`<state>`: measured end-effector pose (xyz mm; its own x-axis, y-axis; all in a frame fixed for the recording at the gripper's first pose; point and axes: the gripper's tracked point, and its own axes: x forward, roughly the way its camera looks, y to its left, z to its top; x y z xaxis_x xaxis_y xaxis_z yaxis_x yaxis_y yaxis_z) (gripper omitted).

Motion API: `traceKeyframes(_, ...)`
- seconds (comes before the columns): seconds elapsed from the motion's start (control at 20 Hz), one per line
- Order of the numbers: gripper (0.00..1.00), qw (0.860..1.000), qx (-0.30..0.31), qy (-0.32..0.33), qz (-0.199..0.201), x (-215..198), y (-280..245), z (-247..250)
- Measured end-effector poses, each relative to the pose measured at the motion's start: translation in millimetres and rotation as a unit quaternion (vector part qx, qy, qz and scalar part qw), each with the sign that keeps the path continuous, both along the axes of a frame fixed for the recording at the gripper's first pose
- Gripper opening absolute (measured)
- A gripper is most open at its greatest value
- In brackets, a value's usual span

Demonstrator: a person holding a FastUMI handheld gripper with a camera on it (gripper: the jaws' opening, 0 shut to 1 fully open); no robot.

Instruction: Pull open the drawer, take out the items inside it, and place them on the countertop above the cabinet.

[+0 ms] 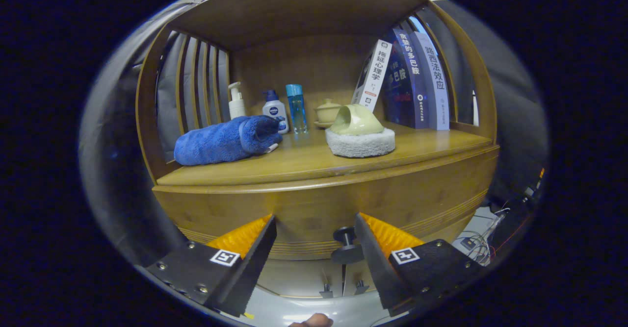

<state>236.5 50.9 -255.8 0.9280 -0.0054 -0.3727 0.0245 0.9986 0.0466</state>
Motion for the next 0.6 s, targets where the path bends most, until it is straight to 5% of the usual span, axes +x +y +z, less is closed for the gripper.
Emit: traceKeyframes(0.6, 1.00, 0.999, 0.000, -0.029, 0.019, -12.9, 0.4, 33.0)
